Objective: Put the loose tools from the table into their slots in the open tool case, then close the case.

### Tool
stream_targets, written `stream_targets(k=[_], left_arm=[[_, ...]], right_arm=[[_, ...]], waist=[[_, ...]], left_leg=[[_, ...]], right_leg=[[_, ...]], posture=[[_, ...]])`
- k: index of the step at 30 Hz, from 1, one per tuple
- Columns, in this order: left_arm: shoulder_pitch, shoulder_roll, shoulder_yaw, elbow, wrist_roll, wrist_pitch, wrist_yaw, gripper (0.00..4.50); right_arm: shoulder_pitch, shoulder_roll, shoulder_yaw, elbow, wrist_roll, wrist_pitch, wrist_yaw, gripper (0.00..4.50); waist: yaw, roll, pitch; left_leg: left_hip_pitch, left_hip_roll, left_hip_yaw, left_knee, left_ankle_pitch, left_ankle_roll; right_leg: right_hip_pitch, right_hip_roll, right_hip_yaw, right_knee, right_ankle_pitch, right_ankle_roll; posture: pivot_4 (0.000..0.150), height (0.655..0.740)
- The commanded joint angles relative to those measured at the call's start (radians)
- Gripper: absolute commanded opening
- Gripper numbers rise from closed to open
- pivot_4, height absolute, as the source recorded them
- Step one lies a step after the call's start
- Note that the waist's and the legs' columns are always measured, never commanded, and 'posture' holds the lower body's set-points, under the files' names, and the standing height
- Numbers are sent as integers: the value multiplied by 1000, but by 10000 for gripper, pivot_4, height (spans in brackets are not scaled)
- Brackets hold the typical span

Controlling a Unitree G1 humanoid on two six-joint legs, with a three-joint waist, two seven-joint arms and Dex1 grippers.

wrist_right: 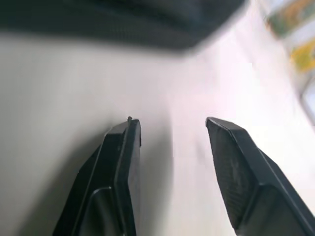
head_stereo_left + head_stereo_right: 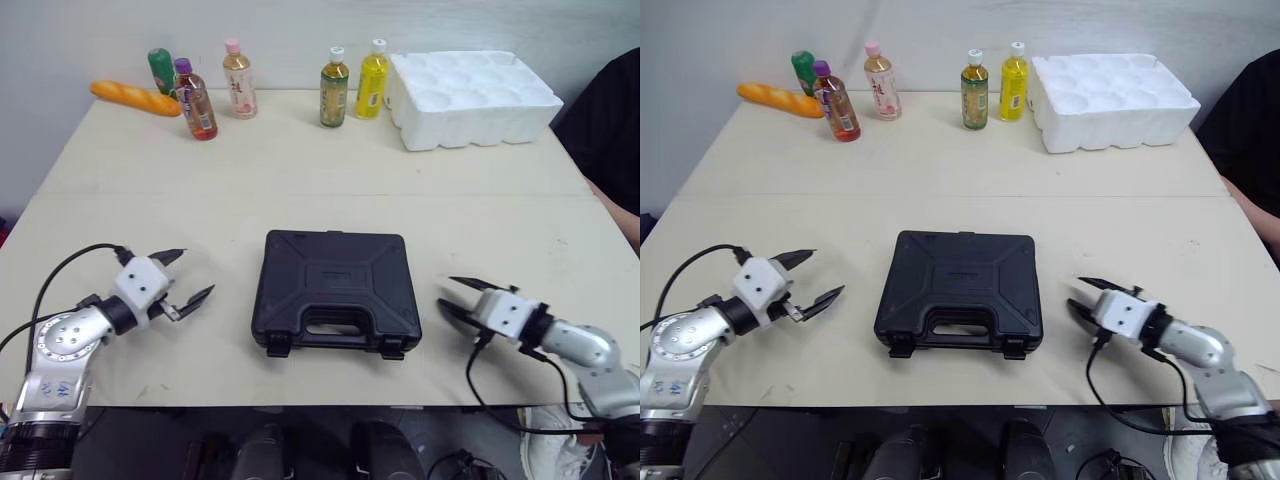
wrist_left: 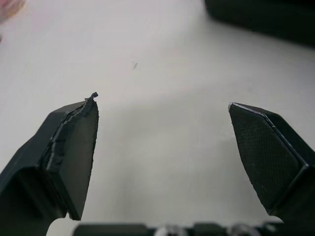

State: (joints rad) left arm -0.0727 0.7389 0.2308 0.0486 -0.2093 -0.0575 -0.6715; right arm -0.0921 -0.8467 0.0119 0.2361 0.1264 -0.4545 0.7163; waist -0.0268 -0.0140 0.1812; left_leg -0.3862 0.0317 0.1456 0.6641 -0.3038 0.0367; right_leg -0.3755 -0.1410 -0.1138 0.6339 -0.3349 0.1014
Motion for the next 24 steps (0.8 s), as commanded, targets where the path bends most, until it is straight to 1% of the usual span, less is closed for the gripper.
stream_targets(k=[1, 5, 9, 10, 11, 12, 13, 14, 19, 20, 23, 24], left_arm=[[-8, 10, 32, -89, -88, 72, -46, 44424], [7, 20, 43, -116, -150, 157, -99, 44424], [-29, 11, 24, -118, -164, 190, -118, 44424], [-58, 2, 5, -110, -162, 197, -122, 42193], [-78, -4, -8, -103, -159, 201, -125, 39249], [-103, -12, -30, -92, -150, 214, -126, 36107], [-120, -19, -51, -82, -139, 217, -131, 31369], [-132, -24, -65, -73, -124, 218, -132, 26917], [-174, -39, -101, -46, -105, 249, -132, 2367], [-185, -42, -108, -43, -114, 279, -139, 408], [-212, -51, -127, -43, -122, 312, -162, 408], [-241, -66, -144, -29, -107, 318, -152, 408]], right_arm=[[71, -11, -68, -164, 241, 193, 130, 22514], [190, -58, -125, -321, 364, 393, 208, 22514], [252, -65, -134, -426, 408, 486, 266, 22514], [265, -64, -122, -449, 405, 507, 278, 17206], [272, -62, -115, -464, 400, 521, 286, 13890], [279, -54, -102, -467, 382, 517, 294, 8627], [285, -48, -89, -466, 367, 515, 304, 3334], [288, -42, -82, -465, 352, 508, 312, 0], [291, -21, -59, -504, 344, 533, 339, 0], [296, -21, -50, -514, 350, 553, 349, 0], [301, -20, -25, -532, 347, 596, 376, 0], [299, -14, -7, -538, 339, 605, 378, 0]], waist=[[3, 0, 0], [5, 1, 0], [0, 1, 0], [1, 1, 0], [3, 1, 0], [4, 1, 0], [5, 1, 0], [7, 1, 0], [11, 1, 0], [11, 1, 0], [20, 1, 0], [23, 1, 0]], left_leg=[[0, 0, -1, 0, -1, 0], [0, -1, -3, -1, -2, -1], [0, -1, -2, -1, -2, 0], [0, -1, -2, -1, -2, 0], [0, -1, -2, -1, -2, 0], [0, -1, -2, -1, -2, 0], [0, -1, -2, -1, -2, 0], [0, -1, -2, -1, -3, 0], [-1, -1, 0, -1, -3, 0], [-1, -1, 0, -1, -3, 0], [-1, 0, 0, -1, -3, 0], [-1, 0, 0, 0, -3, 0]], right_leg=[[0, -1, -1, -1, 0, 0], [0, -2, -2, -2, 0, 0], [1, -2, -3, -4, 0, 0], [1, -1, -3, -3, 0, 0], [1, -1, -3, -3, 0, 0], [1, -1, -3, -3, 0, 0], [1, -1, -3, -3, 0, 0], [1, -1, -3, -3, 0, 0], [0, 1, -2, -5, 0, 0], [0, 1, -1, -5, 0, 0], [0, 1, -1, -4, 0, 0], [0, 1, -1, -4, 0, 0]], posture=[[1500, 7400], [1500, 7400], [1500, 7400], [1500, 7400], [1500, 7400], [1500, 7400], [1500, 7400], [1500, 7400], [1500, 7400], [1500, 7400], [1500, 7400], [1500, 7400]])
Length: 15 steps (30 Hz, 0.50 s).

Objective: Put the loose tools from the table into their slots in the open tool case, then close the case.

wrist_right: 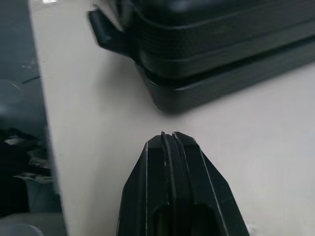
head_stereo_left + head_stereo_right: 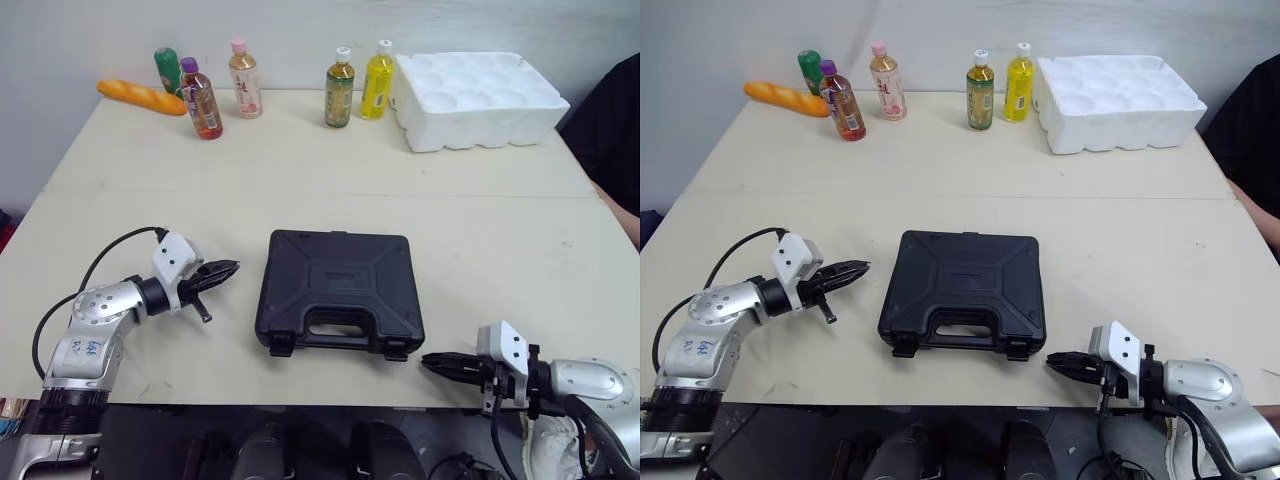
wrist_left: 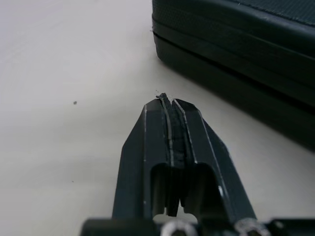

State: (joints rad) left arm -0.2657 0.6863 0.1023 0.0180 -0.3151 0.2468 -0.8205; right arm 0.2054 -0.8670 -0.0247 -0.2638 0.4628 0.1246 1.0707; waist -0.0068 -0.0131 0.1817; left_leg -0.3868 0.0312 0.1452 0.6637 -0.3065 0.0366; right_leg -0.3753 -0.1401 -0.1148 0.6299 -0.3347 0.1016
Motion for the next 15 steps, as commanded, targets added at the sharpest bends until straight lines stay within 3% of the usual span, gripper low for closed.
stream_targets(k=[1, 8, 15], left_arm=[[-69, -24, -28, 13, 10, 20, 5, 408], [-286, -190, -70, 305, 108, -40, 154, 408], [-404, -279, -104, 483, 149, -123, 146, 408]], right_arm=[[-1, 12, 41, -43, -4, 33, 26, 0], [-65, 90, 116, 41, -132, -47, -13, 0], [-83, 123, 108, 58, -151, -43, -31, 0]], waist=[[5, 0, 0], [14, -4, -2], [4, -7, -3]], left_leg=[[0, 0, 0, 0, 0, 0], [0, 0, 0, 1, 0, 0], [0, 1, 1, 2, 1, -1]], right_leg=[[0, 0, 0, 0, 0, 0], [0, 6, -2, 0, 0, 0], [0, 8, -3, 2, 0, 1]], posture=[[1500, 7400], [1500, 7400], [1500, 7400]])
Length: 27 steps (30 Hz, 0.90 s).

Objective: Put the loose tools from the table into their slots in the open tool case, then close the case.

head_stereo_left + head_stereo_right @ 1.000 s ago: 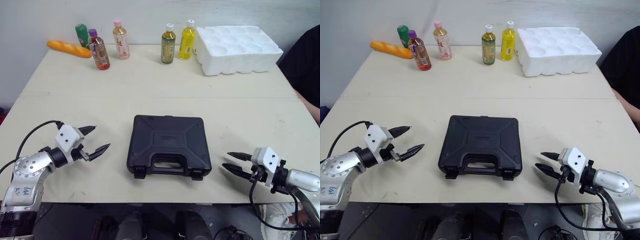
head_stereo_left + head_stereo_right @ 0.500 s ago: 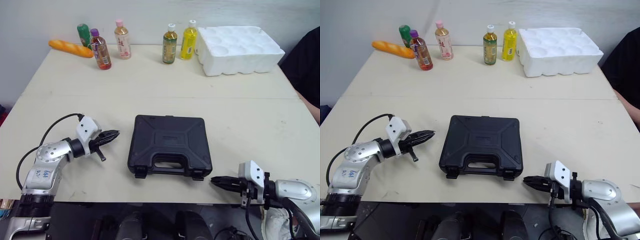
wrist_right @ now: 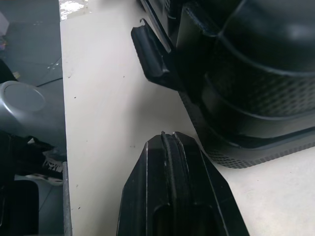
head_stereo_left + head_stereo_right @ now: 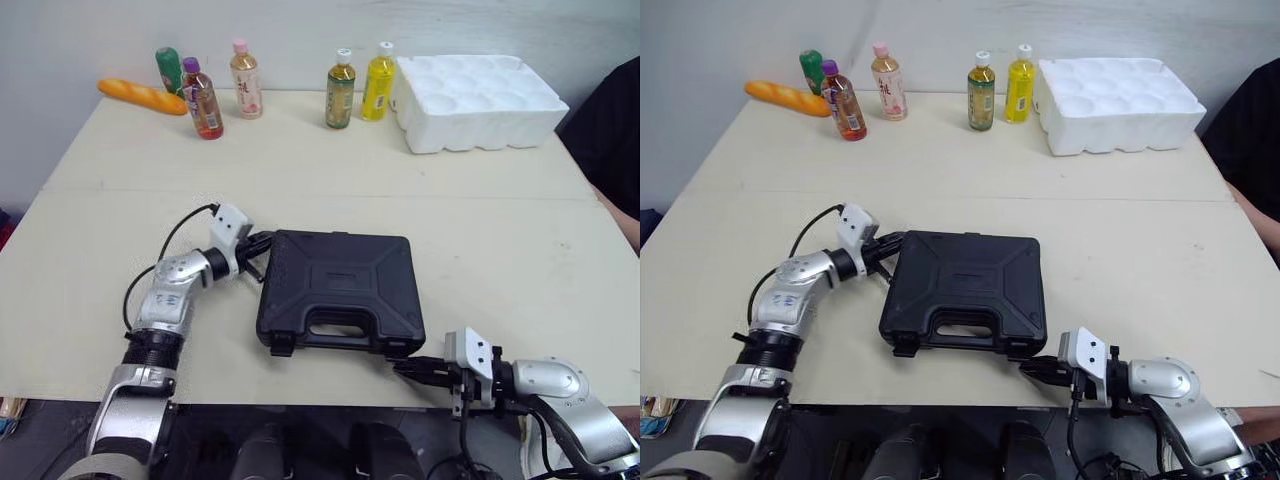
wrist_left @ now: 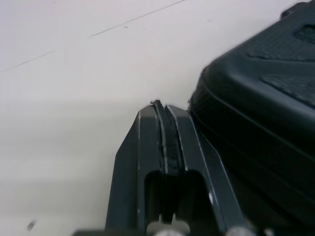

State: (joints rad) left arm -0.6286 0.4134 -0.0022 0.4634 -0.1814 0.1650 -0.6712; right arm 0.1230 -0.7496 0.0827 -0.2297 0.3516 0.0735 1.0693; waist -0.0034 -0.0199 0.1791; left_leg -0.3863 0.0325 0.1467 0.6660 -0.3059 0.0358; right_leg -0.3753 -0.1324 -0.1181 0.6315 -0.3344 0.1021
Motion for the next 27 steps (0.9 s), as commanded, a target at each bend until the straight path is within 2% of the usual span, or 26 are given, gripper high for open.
stream_targets(k=[1, 9, 20, 27], left_arm=[[-58, -10, 0, 70, 23, -50, 1, 408], [-144, -16, 1, 284, 63, -179, -28, 408], [-248, -3, -20, 511, 85, -389, -237, 408], [-241, 30, 2, 520, 68, -408, -351, 408]], right_arm=[[0, 6, 1, 26, -42, 7, -30, 0], [-16, 13, -1, 64, -80, -20, -43, 0], [-77, 8, -27, 169, -104, -75, -46, 0], [-116, -18, -44, 221, -115, -102, -48, 0]], waist=[[2, 0, 0], [0, -1, 0], [1, -3, 0], [1, -3, 0]], left_leg=[[0, 0, 0, 0, 0, 0], [0, 0, 0, 1, 0, 0], [0, -1, 0, 3, 1, 1], [0, -2, 0, 3, 1, 2]], right_leg=[[0, 0, 0, 0, 0, 0], [0, -1, -2, 1, 0, 0], [0, -2, -3, 3, 0, 0], [0, -3, -4, 4, 1, 1]], posture=[[1500, 7400], [1500, 7400], [1500, 7400], [1500, 7400]])
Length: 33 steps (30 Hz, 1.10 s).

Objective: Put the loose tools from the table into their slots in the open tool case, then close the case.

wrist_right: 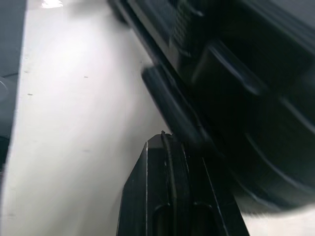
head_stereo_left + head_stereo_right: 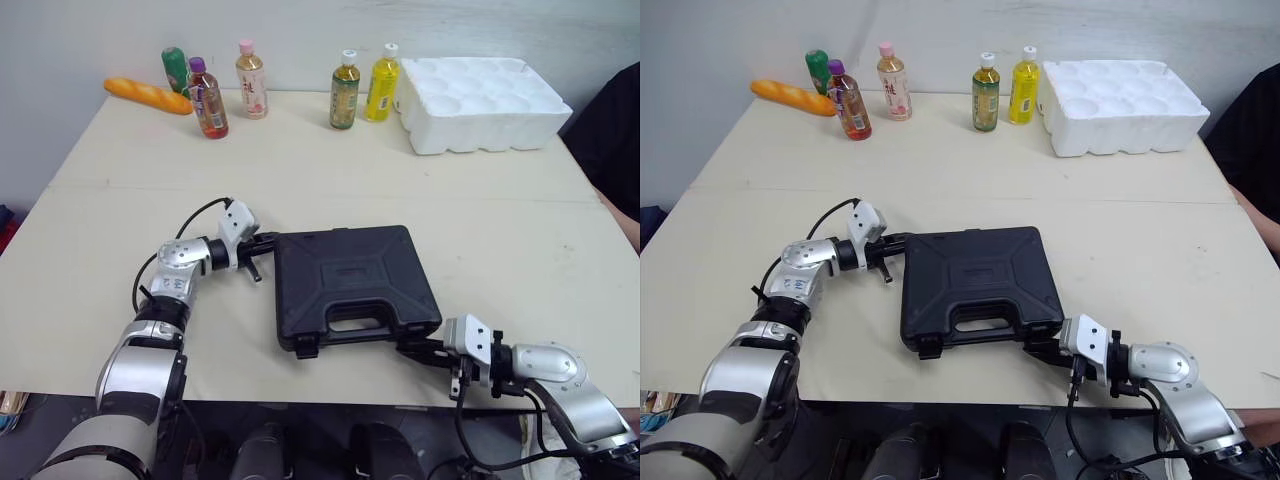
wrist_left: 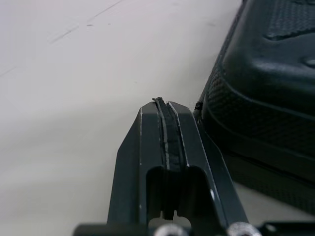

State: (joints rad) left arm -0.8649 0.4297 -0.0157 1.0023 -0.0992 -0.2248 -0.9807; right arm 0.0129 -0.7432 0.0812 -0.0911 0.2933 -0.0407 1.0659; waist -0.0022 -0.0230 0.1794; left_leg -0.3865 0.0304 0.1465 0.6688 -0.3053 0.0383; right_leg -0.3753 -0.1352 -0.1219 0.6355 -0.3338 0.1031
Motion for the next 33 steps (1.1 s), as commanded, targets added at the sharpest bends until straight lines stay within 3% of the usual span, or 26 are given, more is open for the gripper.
stream_targets(k=[1, 11, 19, 26, 33], left_arm=[[8, 21, 18, -34, -19, -15, -57, 408], [237, 52, 22, -392, -73, 80, -127, 408], [464, 101, 63, -730, -125, 239, -61, 408], [547, 130, 120, -868, -131, 273, 44, 408], [538, 210, 164, -1170, -365, 572, -2, 408]], right_arm=[[-14, -25, -45, 93, -59, 8, -46, 0], [-94, -8, -54, 215, -96, -43, -82, 0], [-146, 34, -60, 298, -117, -68, -148, 0], [-127, 30, -68, 286, -110, -58, -156, 0], [-27, 48, -164, 161, -21, 28, -220, 0]], waist=[[0, 0, 0], [-2, 0, 0], [-4, 0, 0], [-3, 0, 0], [9, 1, 0]], left_leg=[[0, 0, 0, 0, 0, 0], [0, -1, -1, 1, 0, 1], [0, -1, -1, 0, 0, 1], [1, -1, -2, -1, 0, 1], [0, -2, -4, -2, -1, 1]], right_leg=[[0, 0, 0, 0, 0, 0], [1, -7, 0, 1, 0, 0], [1, -8, 6, 0, 0, 0], [1, -10, 7, -1, 0, 0], [3, -11, 5, -4, 0, 0]], posture=[[1500, 7400], [1500, 7400], [1500, 7400], [1500, 7400], [1500, 7400]])
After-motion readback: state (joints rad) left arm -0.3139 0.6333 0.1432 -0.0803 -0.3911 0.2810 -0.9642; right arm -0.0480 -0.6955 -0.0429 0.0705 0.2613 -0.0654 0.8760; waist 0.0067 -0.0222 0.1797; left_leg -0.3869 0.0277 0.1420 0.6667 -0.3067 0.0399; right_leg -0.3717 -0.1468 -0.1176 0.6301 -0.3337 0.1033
